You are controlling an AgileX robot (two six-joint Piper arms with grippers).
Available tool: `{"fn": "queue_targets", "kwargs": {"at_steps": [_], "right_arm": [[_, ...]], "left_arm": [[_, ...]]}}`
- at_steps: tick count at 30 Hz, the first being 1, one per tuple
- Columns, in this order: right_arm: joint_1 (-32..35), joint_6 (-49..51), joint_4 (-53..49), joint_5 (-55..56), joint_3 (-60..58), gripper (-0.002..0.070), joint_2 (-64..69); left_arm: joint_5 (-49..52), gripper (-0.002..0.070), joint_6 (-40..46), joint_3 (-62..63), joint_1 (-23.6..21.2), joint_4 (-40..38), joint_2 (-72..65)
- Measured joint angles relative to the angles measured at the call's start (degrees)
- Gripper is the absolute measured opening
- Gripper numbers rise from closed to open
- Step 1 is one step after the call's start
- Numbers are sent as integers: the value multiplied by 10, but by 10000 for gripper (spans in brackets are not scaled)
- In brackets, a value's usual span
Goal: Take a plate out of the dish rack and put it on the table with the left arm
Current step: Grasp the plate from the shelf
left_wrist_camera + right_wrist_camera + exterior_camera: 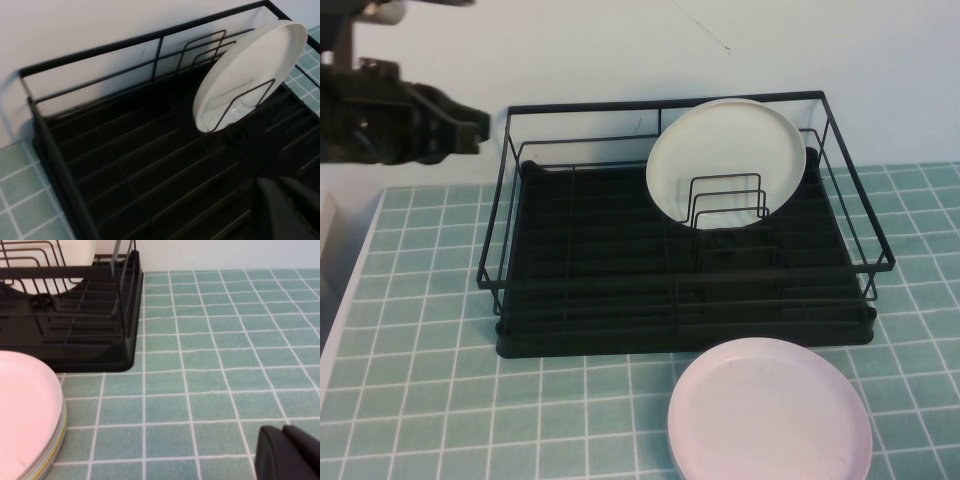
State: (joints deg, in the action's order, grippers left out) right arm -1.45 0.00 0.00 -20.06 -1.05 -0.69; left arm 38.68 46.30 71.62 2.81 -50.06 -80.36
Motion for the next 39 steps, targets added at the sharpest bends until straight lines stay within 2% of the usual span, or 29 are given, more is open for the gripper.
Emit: {"fn": "queue_targets", "kwargs": {"at_steps": [6,9,11,16,19,26,33,35,39], "right_arm": [[0,0,0,0,0,-1,0],[0,0,0,0,0,-1,0],[0,0,0,0,0,-1,0],[0,0,0,0,0,-1,0],[0,0,0,0,0,-1,0],[0,0,0,0,0,-1,0],[0,0,0,0,0,-1,0],[0,0,0,0,0,-1,0],[0,0,0,0,0,-1,0]], "left_arm": [[7,-2,24,119,85,41,-123],[20,35,64,179,114,60,-196],[26,120,86,221,127,72,-242],[30,421,136,310,146,77,-336],[19,473,157,358,151,96,-381],[-18,462,160,433,155,128,-453],[-67,392,162,459,155,108,-508],[-69,336,162,459,155,107,-514],[-55,109,162,459,158,103,-518]]}}
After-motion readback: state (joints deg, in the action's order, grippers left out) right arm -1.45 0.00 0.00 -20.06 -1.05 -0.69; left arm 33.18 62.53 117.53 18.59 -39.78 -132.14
